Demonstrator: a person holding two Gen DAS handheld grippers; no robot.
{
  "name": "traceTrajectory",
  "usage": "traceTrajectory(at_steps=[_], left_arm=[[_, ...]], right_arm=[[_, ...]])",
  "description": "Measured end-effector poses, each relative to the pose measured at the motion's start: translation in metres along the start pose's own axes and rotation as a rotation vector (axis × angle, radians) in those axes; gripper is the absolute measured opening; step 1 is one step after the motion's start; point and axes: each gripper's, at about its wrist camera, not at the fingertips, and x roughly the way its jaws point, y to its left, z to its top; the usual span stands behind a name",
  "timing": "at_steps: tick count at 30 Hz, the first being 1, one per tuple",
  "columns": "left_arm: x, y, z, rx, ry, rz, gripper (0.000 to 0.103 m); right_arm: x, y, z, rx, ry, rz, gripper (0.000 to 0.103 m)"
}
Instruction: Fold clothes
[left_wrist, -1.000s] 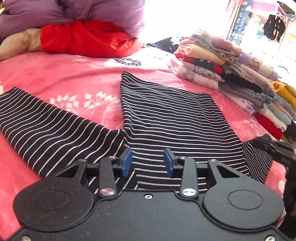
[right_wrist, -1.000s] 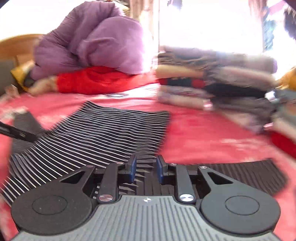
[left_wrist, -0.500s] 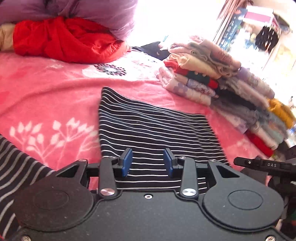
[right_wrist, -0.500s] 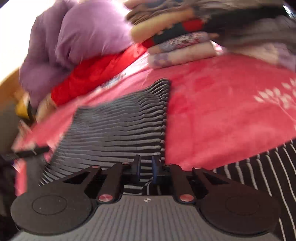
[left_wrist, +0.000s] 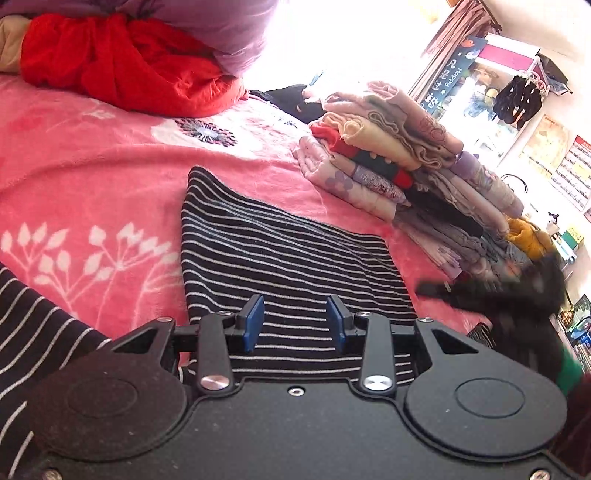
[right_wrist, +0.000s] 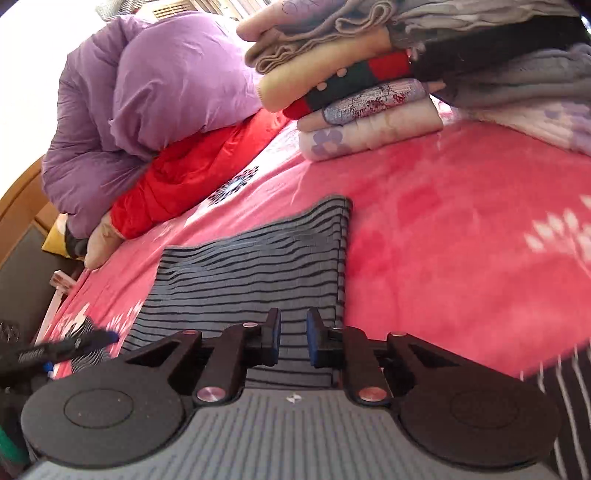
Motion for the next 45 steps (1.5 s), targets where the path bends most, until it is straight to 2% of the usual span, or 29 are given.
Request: traceTrajectory(at_steps=[2,8,11,12,14,17,19,23,28,31,37,40,41,42,44,45], left_arm=[[0.0,0.001,0.0,-0.008,0.004,-0.003,0.035],[-0.004,0.01,0.002,-0.031,-0.002,-0.006,0.035],[-0.008,0.018,0.004,-0.055,-0.011,0.008,0.036],[-0.011,0.021,0.004,-0.069,-0.018,0.008,0.036],[-0.016,0.025,0.005,-0.099,-0.032,0.008,0.039],[-0.025,0.032,0.006,-0.145,-0.054,0.008,0.04],[-0.031,0.037,0.007,-0.175,-0.069,0.008,0.04],[-0.037,0.026,-0.004,-0.15,-0.054,0.018,0.04],[-0.048,-0.008,-0.033,-0.024,-0.008,0.074,0.04],[-0.055,-0.031,-0.058,0.066,0.024,0.119,0.04],[-0.086,-0.067,-0.108,0.214,0.039,0.198,0.039],[-0.076,-0.071,-0.124,0.274,0.102,0.257,0.039],[-0.067,-0.067,-0.129,0.264,0.169,0.294,0.039],[-0.065,-0.066,-0.134,0.261,0.178,0.305,0.039],[-0.07,-0.073,-0.135,0.294,0.142,0.3,0.039],[-0.074,-0.076,-0.135,0.306,0.119,0.297,0.039]], right_arm=[[0.018,-0.006,0.02,0.042,0.029,0.028,0.018],[0.077,-0.027,0.069,0.15,0.092,0.014,0.02],[0.095,-0.059,0.077,0.309,0.082,-0.007,0.017],[0.098,-0.07,0.075,0.379,0.083,-0.001,0.013],[0.094,-0.079,0.071,0.462,0.055,0.043,0.014],[0.065,-0.06,0.064,0.366,0.002,0.075,0.035],[0.043,-0.042,0.051,0.291,-0.009,0.091,0.035],[-0.001,-0.007,0.011,0.136,0.002,0.065,0.035],[-0.052,0.034,-0.05,0.011,-0.01,0.019,0.035],[-0.067,0.059,-0.079,-0.06,-0.015,-0.005,0.035],[-0.08,0.107,-0.14,-0.254,0.004,-0.073,0.034],[-0.081,0.128,-0.172,-0.395,0.006,-0.122,0.034],[-0.079,0.133,-0.183,-0.434,0.015,-0.141,0.034],[-0.073,0.135,-0.193,-0.472,0.034,-0.171,0.033],[-0.06,0.135,-0.212,-0.548,0.093,-0.25,0.034],[-0.064,0.135,-0.214,-0.542,0.068,-0.247,0.035]])
